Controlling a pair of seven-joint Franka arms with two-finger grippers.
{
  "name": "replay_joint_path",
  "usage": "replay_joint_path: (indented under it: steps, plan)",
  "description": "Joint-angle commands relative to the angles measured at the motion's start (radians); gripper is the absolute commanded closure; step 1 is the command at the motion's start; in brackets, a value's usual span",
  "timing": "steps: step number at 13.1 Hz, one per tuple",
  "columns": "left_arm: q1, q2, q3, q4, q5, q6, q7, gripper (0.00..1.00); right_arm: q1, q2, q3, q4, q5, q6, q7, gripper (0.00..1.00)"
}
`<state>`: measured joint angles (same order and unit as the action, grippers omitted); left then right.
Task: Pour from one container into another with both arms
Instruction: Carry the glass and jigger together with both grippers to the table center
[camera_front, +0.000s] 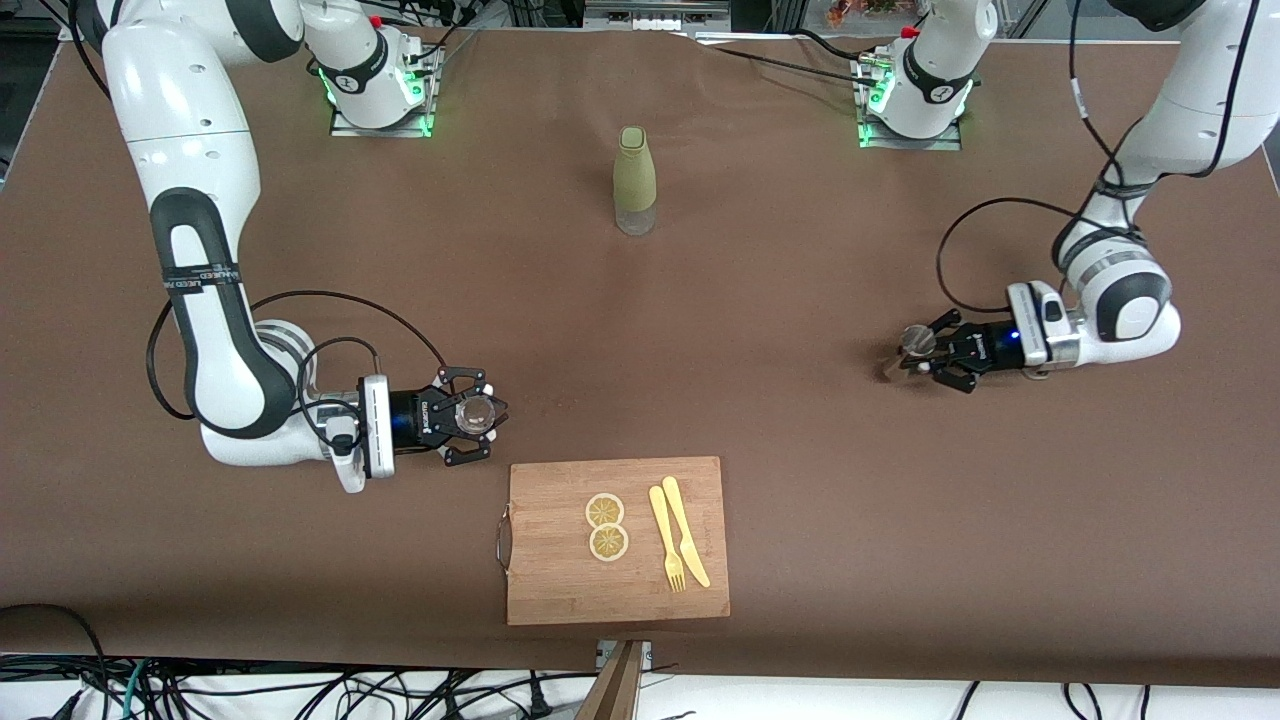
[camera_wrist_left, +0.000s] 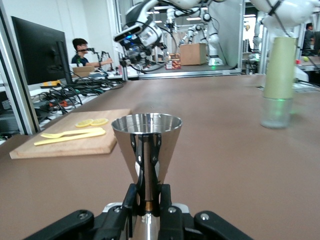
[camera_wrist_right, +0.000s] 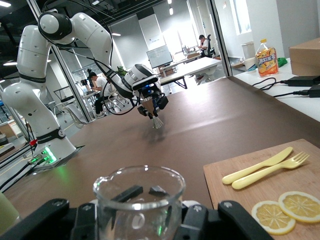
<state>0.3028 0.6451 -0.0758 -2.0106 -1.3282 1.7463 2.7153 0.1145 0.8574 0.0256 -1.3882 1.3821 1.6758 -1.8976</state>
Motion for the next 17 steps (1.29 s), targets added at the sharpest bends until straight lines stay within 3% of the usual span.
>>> replay_joint_path:
  steps: [1,6,12,15,17]
  plan:
    - [-0.036,-0.007,-0.048,-0.030,-0.130,0.071,0.009,1.00,-0.006,-0.021,0.002,-0.018,-0.017,-0.034,-0.002,0.91]
    - [-0.154,0.008,-0.203,-0.028,-0.455,0.347,-0.017,1.00,-0.003,-0.015,0.002,-0.017,-0.074,-0.122,-0.003,0.91]
    - [-0.296,0.013,-0.251,-0.005,-0.713,0.476,-0.002,1.00,0.074,-0.021,-0.001,-0.018,-0.097,-0.104,0.000,0.91]
    - [-0.352,0.016,-0.263,0.007,-0.801,0.528,0.037,1.00,0.125,-0.023,0.002,-0.015,-0.094,-0.010,0.005,0.91]
    - [-0.416,0.021,-0.263,0.007,-0.933,0.553,0.114,1.00,0.163,-0.040,0.002,-0.015,-0.094,0.047,0.053,0.91]
